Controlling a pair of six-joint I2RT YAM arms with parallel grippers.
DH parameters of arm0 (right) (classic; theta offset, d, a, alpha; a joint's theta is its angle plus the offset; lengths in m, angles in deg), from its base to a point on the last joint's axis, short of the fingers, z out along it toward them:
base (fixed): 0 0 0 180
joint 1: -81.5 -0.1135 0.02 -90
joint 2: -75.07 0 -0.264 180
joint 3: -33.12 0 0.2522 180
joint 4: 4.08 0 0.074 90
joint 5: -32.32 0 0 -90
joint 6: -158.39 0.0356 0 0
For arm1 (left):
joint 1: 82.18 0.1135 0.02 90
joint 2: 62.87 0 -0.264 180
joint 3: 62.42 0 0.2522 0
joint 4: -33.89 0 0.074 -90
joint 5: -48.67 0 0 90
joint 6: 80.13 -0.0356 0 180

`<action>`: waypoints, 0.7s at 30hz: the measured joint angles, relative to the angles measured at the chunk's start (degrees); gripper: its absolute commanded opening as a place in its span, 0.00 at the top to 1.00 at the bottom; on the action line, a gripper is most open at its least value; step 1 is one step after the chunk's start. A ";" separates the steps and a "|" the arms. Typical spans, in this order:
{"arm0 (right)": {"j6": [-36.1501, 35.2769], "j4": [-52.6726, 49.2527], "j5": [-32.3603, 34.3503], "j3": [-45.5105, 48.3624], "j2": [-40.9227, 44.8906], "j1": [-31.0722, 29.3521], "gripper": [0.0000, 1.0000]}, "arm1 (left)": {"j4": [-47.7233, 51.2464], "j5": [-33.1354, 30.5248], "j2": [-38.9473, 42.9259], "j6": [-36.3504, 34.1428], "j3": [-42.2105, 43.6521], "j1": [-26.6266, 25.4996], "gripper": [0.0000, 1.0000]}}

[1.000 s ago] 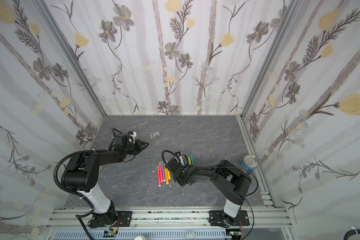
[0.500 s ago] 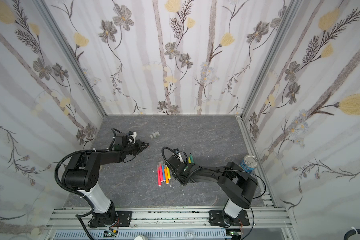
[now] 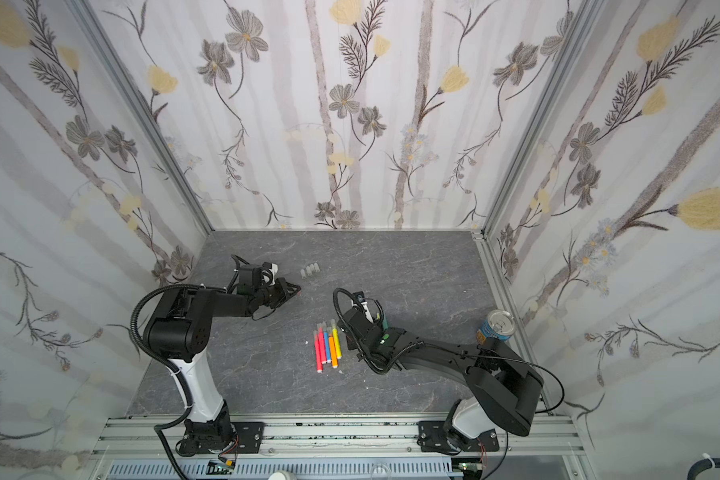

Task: Open the pen caps
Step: 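Place the clear cap beside the other caps and open the left gripper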

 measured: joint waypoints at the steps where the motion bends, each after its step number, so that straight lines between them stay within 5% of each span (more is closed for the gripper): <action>1: 0.00 0.02 0.02 0.22 0.13 0.00 0.62 | 0.28 -0.26 -0.81 -0.11 -1.03 0.04 1.00; 21: 0.28 0.11 -1.25 1.86 0.33 0.00 0.62 | 7.58 -2.86 -8.04 -2.86 -13.44 0.72 0.79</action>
